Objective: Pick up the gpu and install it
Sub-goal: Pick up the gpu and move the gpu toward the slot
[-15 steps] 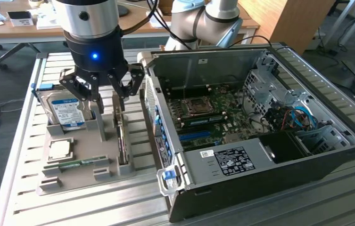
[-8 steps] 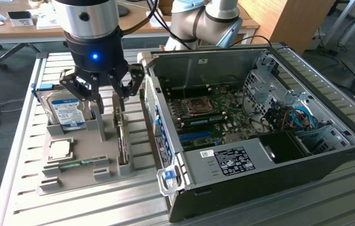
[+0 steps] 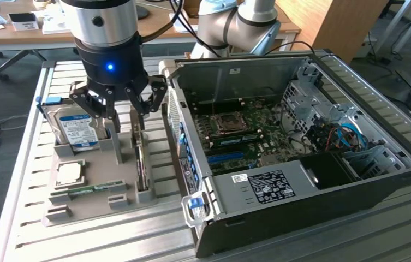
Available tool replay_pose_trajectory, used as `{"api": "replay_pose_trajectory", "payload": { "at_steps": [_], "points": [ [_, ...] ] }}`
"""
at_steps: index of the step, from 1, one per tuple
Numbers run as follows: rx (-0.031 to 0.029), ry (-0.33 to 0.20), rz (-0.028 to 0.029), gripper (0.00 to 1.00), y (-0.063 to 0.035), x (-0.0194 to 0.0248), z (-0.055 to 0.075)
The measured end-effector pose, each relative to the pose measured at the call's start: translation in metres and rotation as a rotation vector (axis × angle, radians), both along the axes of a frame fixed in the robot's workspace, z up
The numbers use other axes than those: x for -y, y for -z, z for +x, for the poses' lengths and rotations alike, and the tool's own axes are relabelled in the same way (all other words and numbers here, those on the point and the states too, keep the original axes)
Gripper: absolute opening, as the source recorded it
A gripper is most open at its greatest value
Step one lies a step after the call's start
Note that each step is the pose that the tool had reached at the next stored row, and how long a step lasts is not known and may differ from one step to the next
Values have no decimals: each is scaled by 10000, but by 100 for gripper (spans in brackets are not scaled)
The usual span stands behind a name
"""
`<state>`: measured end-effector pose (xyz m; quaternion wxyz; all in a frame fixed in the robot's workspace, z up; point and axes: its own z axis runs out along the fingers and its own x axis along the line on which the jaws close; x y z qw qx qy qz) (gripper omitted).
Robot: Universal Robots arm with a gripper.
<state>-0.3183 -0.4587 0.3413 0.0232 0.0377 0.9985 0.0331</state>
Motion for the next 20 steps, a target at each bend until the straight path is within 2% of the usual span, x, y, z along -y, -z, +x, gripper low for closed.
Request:
{"api": "replay_pose_trajectory", "payload": {
  "at_steps": [20],
  "points": [
    [1,0,0,47,52,0,0]
  ]
}}
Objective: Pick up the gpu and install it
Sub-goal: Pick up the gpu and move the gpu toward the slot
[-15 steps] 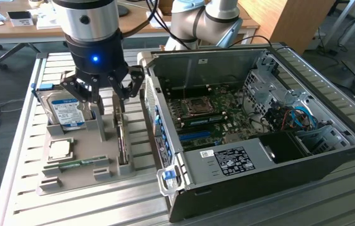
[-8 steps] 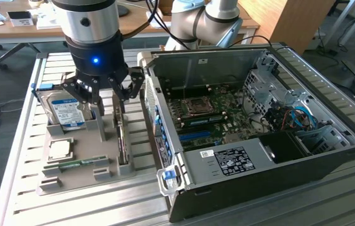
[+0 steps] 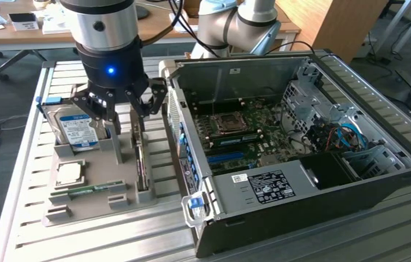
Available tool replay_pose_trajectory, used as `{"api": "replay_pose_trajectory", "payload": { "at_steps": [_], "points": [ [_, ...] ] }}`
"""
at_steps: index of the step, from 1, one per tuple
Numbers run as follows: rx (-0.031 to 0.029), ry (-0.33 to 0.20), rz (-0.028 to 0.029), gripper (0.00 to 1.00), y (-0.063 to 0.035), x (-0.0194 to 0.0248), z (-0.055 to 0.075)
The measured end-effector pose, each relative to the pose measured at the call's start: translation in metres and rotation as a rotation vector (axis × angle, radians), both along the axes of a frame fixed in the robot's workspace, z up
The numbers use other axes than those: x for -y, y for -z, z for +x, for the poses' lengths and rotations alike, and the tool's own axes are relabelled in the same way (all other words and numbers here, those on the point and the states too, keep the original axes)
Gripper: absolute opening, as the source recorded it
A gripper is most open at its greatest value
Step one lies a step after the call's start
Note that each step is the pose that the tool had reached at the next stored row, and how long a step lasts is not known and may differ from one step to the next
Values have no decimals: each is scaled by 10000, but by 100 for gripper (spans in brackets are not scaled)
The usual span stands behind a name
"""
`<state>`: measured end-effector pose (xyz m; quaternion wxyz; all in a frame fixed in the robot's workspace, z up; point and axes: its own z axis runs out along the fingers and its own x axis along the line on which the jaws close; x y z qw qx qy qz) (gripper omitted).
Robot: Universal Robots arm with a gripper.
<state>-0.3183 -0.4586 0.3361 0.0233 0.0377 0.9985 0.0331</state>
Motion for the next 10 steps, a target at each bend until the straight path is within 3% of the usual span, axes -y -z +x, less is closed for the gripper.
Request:
{"api": "replay_pose_trajectory", "payload": {
  "at_steps": [10],
  "points": [
    [0,0,0,47,10,0,0]
  ]
}}
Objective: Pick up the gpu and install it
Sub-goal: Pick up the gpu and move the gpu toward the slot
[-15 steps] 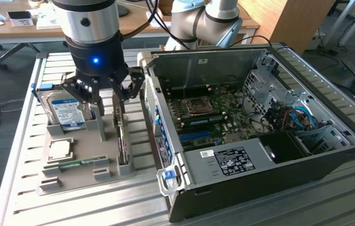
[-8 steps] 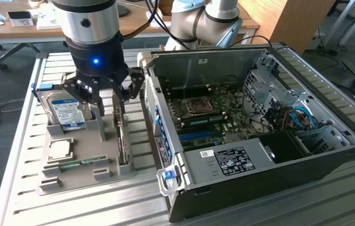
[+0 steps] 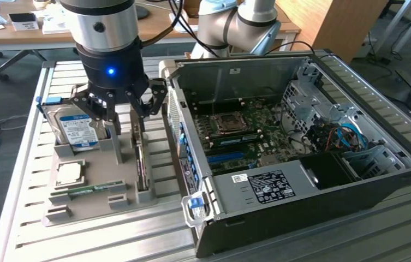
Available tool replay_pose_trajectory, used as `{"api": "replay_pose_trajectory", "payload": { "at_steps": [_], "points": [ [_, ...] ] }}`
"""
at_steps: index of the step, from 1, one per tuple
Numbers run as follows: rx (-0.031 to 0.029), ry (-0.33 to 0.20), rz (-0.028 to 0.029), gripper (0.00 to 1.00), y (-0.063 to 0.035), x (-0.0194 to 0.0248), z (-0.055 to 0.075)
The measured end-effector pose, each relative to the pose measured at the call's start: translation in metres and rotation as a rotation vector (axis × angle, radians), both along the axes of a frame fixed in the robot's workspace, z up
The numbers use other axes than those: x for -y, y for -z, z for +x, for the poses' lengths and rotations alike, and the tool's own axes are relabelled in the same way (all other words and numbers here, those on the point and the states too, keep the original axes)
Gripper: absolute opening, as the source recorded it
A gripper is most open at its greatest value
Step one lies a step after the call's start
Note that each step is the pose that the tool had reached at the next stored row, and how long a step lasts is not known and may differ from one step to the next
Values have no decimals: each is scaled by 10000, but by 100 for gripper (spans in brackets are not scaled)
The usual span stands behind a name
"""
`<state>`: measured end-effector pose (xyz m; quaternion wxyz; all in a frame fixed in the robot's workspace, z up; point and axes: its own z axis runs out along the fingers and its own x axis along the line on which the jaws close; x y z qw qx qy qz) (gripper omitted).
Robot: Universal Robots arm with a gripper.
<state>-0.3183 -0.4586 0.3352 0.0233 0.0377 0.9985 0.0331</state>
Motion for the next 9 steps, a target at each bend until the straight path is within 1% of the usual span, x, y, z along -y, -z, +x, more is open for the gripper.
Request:
{"api": "replay_pose_trajectory", "payload": {
  "at_steps": [9],
  "points": [
    [-1,0,-1,47,23,0,0]
  ]
}}
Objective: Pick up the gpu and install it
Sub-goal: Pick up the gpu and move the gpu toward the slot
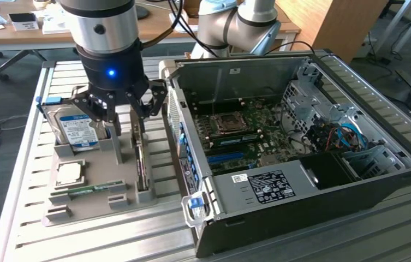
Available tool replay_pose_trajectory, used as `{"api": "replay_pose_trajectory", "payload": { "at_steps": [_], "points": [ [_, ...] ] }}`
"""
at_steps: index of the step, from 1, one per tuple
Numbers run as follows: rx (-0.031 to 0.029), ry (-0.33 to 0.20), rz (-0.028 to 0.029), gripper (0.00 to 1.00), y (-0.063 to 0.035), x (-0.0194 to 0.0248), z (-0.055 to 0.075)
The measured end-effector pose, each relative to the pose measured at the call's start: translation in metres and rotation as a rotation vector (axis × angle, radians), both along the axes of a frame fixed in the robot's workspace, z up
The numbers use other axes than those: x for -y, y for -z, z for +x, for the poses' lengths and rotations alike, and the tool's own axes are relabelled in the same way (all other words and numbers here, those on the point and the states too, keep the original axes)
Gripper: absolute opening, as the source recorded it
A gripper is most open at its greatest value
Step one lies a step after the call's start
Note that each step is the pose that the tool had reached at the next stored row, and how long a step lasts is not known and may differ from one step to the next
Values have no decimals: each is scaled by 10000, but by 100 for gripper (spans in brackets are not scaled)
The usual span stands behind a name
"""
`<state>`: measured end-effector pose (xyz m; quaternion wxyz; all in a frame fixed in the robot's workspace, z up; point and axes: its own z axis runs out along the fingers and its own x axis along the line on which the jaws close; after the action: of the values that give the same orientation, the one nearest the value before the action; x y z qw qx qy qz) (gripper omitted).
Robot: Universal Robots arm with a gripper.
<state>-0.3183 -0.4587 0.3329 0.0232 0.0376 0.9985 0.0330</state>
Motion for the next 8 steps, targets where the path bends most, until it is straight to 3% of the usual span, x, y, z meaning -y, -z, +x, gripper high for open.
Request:
{"api": "replay_pose_trajectory", "payload": {
  "at_steps": [8],
  "points": [
    [3,0,3,47,8,0,0]
  ]
}}
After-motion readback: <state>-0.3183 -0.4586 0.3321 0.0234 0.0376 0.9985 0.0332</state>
